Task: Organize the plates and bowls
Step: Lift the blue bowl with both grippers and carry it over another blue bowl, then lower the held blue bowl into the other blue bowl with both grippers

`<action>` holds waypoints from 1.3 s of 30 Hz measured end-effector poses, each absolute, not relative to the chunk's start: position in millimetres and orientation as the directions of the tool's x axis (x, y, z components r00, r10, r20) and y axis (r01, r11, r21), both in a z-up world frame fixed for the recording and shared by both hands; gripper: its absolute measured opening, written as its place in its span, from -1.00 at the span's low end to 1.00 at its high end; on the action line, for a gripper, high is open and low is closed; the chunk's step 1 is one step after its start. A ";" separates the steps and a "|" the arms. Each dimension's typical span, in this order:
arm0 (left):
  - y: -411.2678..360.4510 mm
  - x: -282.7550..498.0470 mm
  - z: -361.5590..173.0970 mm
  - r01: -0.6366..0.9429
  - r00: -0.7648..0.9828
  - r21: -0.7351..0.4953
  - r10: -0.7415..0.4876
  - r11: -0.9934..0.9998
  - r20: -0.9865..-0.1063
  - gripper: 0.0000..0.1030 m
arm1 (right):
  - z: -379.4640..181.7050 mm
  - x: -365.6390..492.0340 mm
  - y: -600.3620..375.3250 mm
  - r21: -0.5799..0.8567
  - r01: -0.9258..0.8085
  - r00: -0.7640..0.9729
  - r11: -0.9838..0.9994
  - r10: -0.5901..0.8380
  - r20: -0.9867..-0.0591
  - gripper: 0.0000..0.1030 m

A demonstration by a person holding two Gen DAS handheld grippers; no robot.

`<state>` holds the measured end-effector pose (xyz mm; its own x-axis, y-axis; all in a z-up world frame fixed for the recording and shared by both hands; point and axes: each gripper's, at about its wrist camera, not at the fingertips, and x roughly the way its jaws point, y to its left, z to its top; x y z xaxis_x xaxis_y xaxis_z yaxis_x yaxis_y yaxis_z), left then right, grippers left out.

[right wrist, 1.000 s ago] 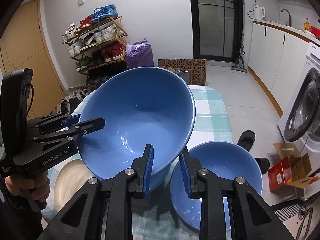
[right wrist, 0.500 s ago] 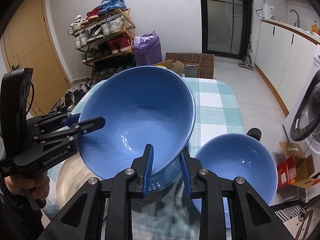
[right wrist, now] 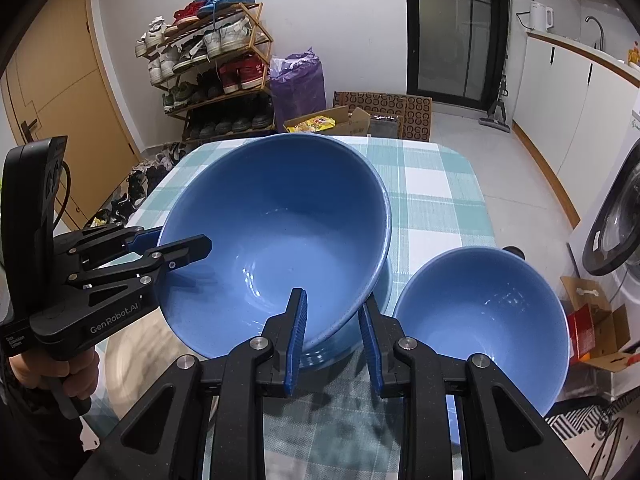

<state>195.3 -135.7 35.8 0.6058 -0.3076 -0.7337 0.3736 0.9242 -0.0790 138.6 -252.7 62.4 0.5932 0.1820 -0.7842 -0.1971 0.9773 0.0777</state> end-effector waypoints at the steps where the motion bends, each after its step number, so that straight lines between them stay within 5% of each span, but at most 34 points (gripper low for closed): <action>1: -136.2 195.8 35.1 0.374 0.604 -0.078 -0.307 0.924 -0.736 -0.56 | 60.2 139.3 -252.5 0.078 -0.196 0.589 0.978 0.181 -0.788 -0.48; 39: -151.4 197.2 10.7 0.384 0.586 0.032 -0.217 0.923 -0.781 -0.53 | 28.8 152.9 -241.5 0.032 -0.194 0.523 0.980 0.131 -0.842 -0.46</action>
<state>197.2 -151.4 10.7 0.5857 -0.2172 -0.7809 0.3844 0.9226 0.0316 152.9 -241.5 28.8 0.5231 0.1314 -0.8421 -0.1944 0.9804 0.0323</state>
